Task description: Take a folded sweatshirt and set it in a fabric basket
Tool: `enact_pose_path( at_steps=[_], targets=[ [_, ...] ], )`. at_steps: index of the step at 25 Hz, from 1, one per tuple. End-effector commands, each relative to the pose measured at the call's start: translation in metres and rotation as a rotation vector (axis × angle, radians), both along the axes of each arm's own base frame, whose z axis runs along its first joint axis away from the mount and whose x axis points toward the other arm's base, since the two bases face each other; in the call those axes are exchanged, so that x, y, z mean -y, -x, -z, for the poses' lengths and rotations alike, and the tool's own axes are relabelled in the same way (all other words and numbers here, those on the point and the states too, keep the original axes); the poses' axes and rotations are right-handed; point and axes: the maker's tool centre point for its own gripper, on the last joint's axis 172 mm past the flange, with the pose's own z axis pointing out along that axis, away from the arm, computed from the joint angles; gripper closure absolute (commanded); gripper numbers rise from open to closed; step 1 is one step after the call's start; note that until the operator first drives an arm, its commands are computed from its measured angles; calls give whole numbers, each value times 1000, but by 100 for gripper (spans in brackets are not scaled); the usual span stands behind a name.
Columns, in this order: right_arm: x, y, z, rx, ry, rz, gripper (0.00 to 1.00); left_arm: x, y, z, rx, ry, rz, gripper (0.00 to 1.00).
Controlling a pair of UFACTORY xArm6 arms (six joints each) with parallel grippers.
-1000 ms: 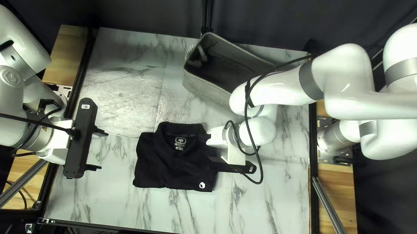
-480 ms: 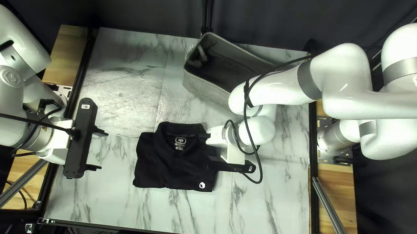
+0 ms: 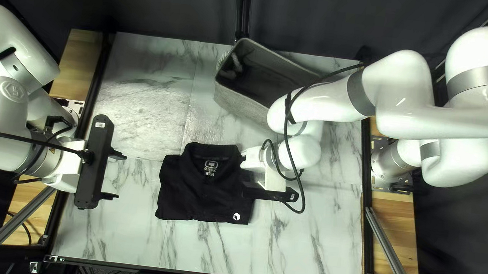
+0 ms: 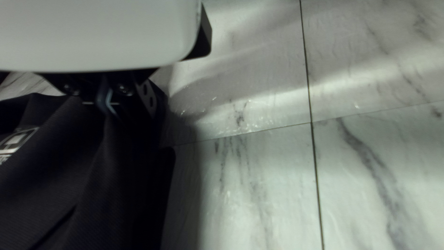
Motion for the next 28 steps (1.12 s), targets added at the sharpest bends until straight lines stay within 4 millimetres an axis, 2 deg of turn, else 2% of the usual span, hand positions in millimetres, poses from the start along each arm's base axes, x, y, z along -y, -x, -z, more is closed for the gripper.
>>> enact_pose_path(
  at_steps=[1, 10, 16, 22, 28],
  targets=[
    [1, 2, -5, -4, 3, 17, 100, 0, 0, 0, 0, 0, 0, 0],
    [-7, 11, -30, -59, 36, 197, 100, 0, 0, 0, 0, 0, 0, 0],
    [-18, 7, -25, -123, 63, 295, 100, 0, 0, 0, 0, 0, 0, 0],
    [-12, 12, -19, -156, 88, 350, 100, 0, 0, 0, 0, 0, 0, 0],
    [-9, 12, -20, -162, 97, 354, 100, 0, 0, 0, 0, 0, 0, 0]
  ],
)
